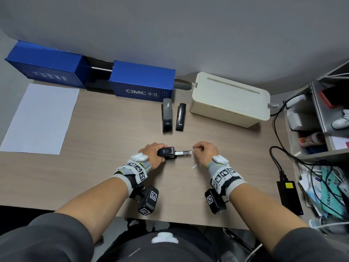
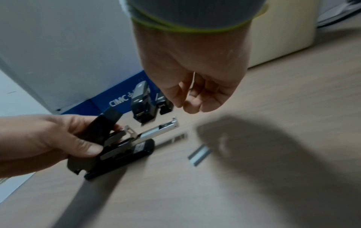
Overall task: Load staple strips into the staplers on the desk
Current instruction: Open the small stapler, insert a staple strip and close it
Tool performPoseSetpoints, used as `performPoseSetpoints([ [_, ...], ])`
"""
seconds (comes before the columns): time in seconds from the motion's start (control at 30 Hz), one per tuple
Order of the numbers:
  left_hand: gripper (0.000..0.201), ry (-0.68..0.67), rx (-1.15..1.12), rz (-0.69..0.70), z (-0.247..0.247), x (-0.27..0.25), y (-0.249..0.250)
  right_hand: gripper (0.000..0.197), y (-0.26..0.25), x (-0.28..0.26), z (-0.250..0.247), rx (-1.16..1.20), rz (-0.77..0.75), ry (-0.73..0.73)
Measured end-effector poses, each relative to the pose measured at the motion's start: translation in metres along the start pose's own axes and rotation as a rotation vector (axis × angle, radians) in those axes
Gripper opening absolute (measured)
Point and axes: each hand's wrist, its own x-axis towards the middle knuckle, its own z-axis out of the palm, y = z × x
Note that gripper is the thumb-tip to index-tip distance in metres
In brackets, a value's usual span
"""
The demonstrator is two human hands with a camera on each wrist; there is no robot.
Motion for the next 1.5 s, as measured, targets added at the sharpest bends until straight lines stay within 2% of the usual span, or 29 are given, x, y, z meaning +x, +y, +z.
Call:
performPoseSetpoints([
  [0.1,0.045,-0.014,-0.013,0.005,-0.001,0.000,0.001,0.013,0.021,-0.003,-0.011,-0.061,0.145,-0.004],
  [0.2,0.045,-0.029,-0.013,0.014,-0.003,0.000,0.003,0.009,0.034,-0.011,-0.010,-0.169,0.245,-0.102],
  [0.27,0.045,-0.044,-0.016,0.016,-0.004,0.000,0.003,0.021,0.032,-0.014,-0.002,-0.236,0.296,-0.147],
  [0.37,0.045,-0.056,-0.027,0.016,-0.005,-0.002,0.003,0.052,0.027,-0.011,0.014,-0.297,0.334,-0.168],
  [0.43,0.045,-0.052,-0.041,0.021,-0.004,-0.002,0.004,0.054,0.025,-0.006,0.023,-0.336,0.317,-0.156],
  [0.57,0.045,-0.057,-0.065,0.029,-0.005,-0.002,0.004,0.021,0.011,-0.007,0.022,-0.334,0.289,-0.132],
  [0.67,0.045,-0.059,-0.075,0.033,-0.004,-0.003,0.005,0.016,0.011,-0.010,0.020,-0.320,0.279,-0.132],
  [0.9,0.046,-0.074,-0.079,0.028,-0.005,-0.003,0.004,0.002,0.028,-0.010,0.008,0.038,0.120,-0.073],
  [1.0,0.045,-0.074,-0.075,0.032,-0.005,-0.002,0.005,0.010,0.025,-0.006,0.000,0.155,0.053,-0.074],
  [1.2,0.045,-0.062,-0.079,0.014,-0.004,-0.001,0.004,0.023,0.011,0.007,0.005,0.152,-0.036,-0.050],
  [1.4,0.045,-0.049,-0.063,0.002,-0.004,-0.002,0.003,0.014,0.001,0.012,0.015,0.123,-0.063,-0.022],
  [1.5,0.046,-0.034,-0.052,0.000,-0.003,-0.002,0.003,0.022,0.000,0.011,0.017,0.061,-0.090,-0.021],
])
